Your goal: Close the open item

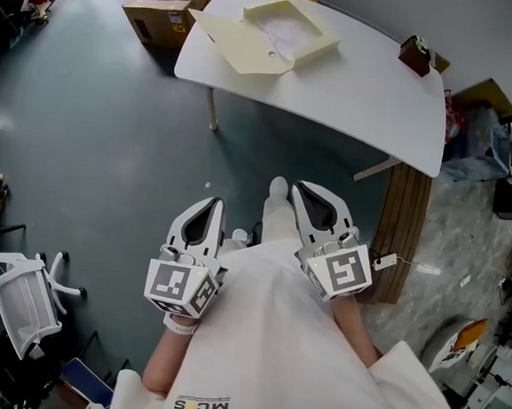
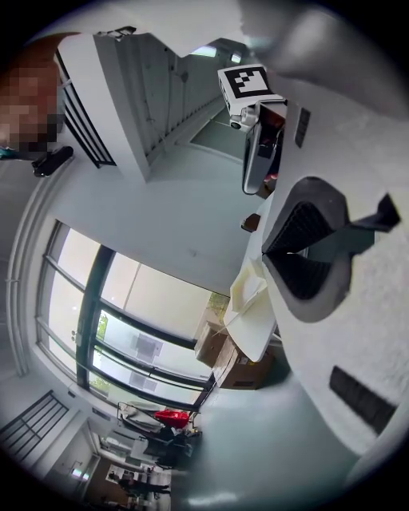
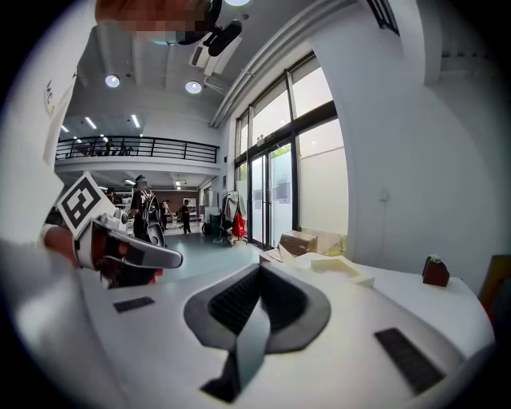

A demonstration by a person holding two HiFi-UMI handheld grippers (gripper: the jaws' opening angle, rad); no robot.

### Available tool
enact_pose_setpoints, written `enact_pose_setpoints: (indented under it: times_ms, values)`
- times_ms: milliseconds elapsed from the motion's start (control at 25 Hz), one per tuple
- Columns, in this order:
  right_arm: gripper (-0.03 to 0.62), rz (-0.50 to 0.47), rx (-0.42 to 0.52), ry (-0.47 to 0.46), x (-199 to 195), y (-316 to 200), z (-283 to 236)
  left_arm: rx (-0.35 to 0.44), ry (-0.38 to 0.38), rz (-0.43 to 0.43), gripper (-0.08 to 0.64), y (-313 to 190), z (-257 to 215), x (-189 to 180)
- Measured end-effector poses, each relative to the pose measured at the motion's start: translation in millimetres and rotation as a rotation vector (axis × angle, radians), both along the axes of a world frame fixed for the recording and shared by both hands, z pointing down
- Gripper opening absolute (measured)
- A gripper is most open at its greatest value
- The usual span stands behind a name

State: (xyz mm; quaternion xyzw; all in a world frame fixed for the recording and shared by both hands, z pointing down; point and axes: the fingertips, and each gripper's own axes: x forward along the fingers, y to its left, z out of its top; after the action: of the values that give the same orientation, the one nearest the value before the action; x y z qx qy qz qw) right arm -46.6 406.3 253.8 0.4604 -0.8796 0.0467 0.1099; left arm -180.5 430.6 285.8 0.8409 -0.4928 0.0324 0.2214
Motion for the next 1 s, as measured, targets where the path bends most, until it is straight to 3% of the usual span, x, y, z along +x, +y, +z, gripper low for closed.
enact_pose_setpoints:
  times_ms: [400,480,600,1000]
  values:
    - [0.015,-0.031,-0.002,-0.01,2,-85,4,-0.023,0.031,-0.05,0.026,-85,4,-2]
    - [0.015,-0.038,-0.001,-0.016,8,-116,8,-0.033,0.072,-0.056,0.026,-112,9,3]
    - [0.015,-0.064,-0.002,-0.015,19,-172,15,-0.108,0.161,-0.093,0.026,-159,31,13]
    - [0.015,-0.211,-0.052,-0.044,56,-372,22,-0.187,0.107,-0.248,0.026,-331,37,42]
